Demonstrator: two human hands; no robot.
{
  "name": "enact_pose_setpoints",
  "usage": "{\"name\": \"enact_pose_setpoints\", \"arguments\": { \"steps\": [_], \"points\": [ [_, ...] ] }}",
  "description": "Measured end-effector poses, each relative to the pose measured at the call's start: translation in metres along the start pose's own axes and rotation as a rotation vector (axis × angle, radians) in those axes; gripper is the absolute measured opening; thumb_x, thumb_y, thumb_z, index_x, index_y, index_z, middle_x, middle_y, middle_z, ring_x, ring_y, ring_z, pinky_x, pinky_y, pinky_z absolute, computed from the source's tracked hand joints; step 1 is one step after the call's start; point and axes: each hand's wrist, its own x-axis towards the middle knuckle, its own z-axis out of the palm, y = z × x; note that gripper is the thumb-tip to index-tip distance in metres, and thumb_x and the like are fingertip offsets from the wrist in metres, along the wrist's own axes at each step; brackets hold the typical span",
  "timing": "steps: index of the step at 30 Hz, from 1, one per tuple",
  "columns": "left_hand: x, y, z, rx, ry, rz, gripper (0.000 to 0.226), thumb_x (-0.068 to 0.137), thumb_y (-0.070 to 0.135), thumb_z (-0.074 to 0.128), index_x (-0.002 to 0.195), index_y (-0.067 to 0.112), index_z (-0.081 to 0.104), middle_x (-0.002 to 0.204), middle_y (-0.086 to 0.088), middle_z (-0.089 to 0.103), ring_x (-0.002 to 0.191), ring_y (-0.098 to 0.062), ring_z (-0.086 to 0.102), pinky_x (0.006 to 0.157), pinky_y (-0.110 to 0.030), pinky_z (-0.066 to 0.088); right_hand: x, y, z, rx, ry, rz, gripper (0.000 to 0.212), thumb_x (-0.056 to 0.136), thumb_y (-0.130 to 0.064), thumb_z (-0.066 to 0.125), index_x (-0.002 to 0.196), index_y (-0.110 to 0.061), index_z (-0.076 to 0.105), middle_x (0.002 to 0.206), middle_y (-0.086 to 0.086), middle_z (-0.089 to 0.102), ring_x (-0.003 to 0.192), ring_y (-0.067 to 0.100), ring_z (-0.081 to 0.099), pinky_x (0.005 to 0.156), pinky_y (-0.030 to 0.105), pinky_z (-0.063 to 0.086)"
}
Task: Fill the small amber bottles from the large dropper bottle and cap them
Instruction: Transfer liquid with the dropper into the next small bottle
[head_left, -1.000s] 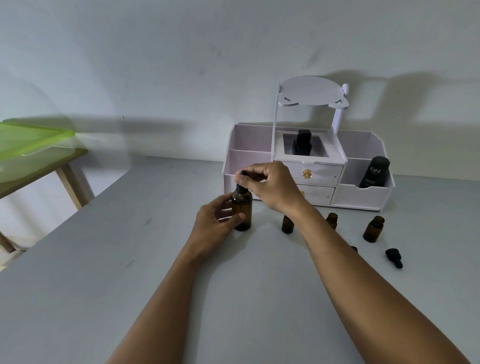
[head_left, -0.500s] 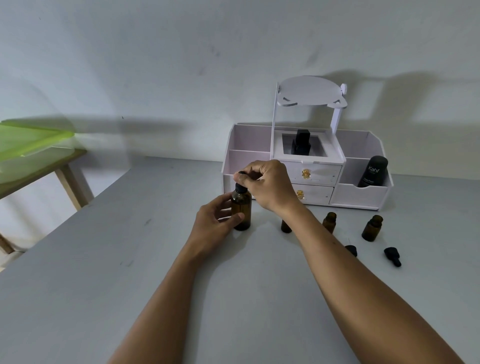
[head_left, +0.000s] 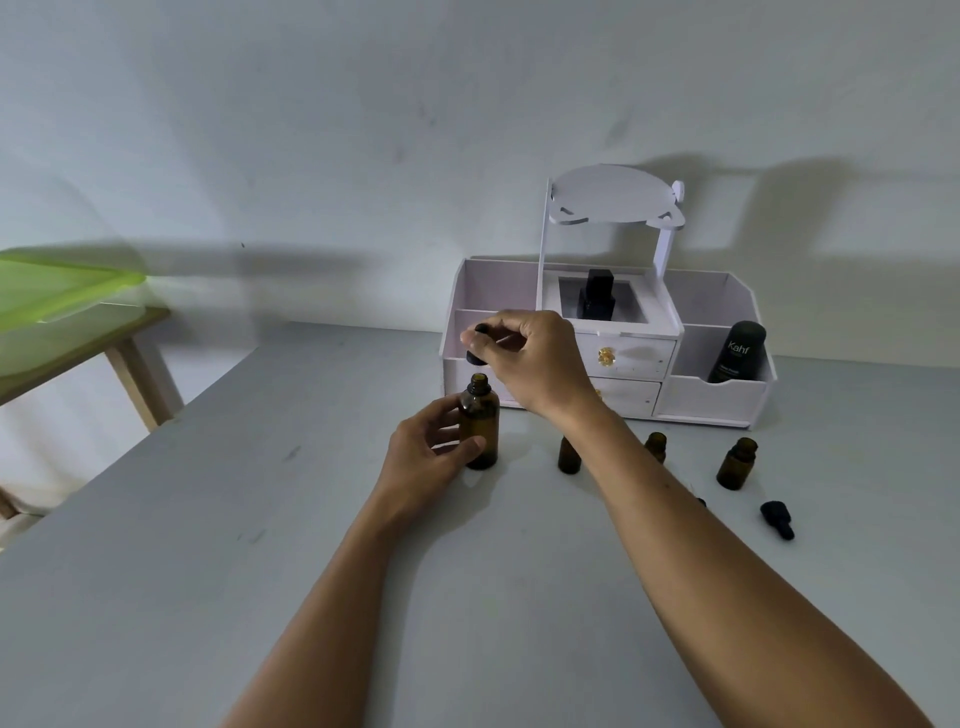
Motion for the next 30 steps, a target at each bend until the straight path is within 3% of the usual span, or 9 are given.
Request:
{"name": "enact_pose_setpoints", "arguments": {
  "steps": [3,7,12,16,20,23,26,30],
  "points": [
    [-0.001,0.000,0.000,-0.015,0.014,-0.012,0.065,0.072,0.021,0.080,0.132,0.033,0.059,0.116,-0.001,0.072,0.109,-0.014,0.069,0.099,-0.039,0.055,0.009,-0.009,-0.006,0.054,0.033,-0.014,0.018,0.087,-0.028,0.075,0.092,-0.011,0.078,0.080,0.001,0.077,0.076,0.014,0.075,0.080,0.035,0.061],
    [-0.003,0.005,0.003,0.045,0.104,0.050,0.080,0.064,0.034,0.078,0.139,0.034,0.052,0.121,0.003,0.069,0.117,-0.008,0.063,0.100,-0.038,0.053,0.021,-0.025,-0.022,0.138,0.110,-0.075,0.020,0.086,-0.024,0.076,0.099,-0.009,0.077,0.086,0.003,0.077,0.081,0.016,0.075,0.083,0.040,0.061],
    [-0.012,0.025,0.009,0.114,0.411,0.285,0.060,0.074,0.024,0.076,0.130,0.027,0.056,0.103,0.005,0.066,0.101,-0.012,0.065,0.081,-0.033,0.056,0.026,-0.040,-0.056,0.215,0.179,-0.096,0.017,0.088,-0.024,0.074,0.098,-0.011,0.078,0.083,0.000,0.078,0.079,0.012,0.076,0.083,0.037,0.061],
    [-0.022,0.043,0.023,0.107,0.486,0.422,0.041,0.077,0.017,0.073,0.117,0.020,0.063,0.089,0.006,0.066,0.085,-0.014,0.065,0.075,-0.032,0.054,0.018,-0.040,-0.089,0.218,0.218,-0.102,0.010,0.089,-0.019,0.073,0.094,-0.012,0.077,0.079,-0.003,0.076,0.073,0.006,0.074,0.078,0.028,0.061],
    [-0.033,0.051,0.052,0.031,0.376,0.433,0.024,0.081,0.015,0.072,0.104,0.021,0.068,0.083,0.003,0.067,0.073,-0.018,0.066,0.068,-0.028,0.054,0.004,-0.028,-0.123,0.183,0.249,-0.091,0.004,0.087,-0.019,0.075,0.090,-0.020,0.077,0.080,-0.005,0.076,0.076,0.012,0.075,0.074,0.028,0.061],
    [-0.038,0.053,0.074,0.019,0.223,0.381,0.024,0.082,0.016,0.073,0.101,0.029,0.069,0.085,0.010,0.068,0.078,-0.015,0.068,0.069,-0.018,0.052,-0.007,-0.015,-0.144,0.138,0.281,-0.029,0.008,0.086,-0.021,0.076,0.092,-0.017,0.077,0.081,-0.005,0.076,0.072,0.011,0.073,0.071,0.023,0.060],
    [-0.041,0.053,0.094,0.033,0.048,0.323,0.028,0.085,0.018,0.075,0.109,0.031,0.069,0.096,0.010,0.071,0.090,-0.010,0.069,0.079,-0.022,0.058,-0.014,-0.001,-0.158,0.095,0.271,0.038,0.010,0.084,-0.022,0.078,0.091,-0.014,0.079,0.080,-0.001,0.077,0.072,0.014,0.073,0.073,0.027,0.061],
    [-0.038,0.053,0.118,0.057,-0.163,0.118,0.046,0.087,0.026,0.074,0.130,0.031,0.060,0.123,0.011,0.066,0.113,0.000,0.062,0.097,-0.024,0.054,-0.020,0.017,-0.171,0.089,0.260,0.105,0.003,0.083,-0.020,0.079,0.085,-0.018,0.078,0.076,0.001,0.077,0.067,0.012,0.072,0.068,0.025,0.059]
  ]
}}
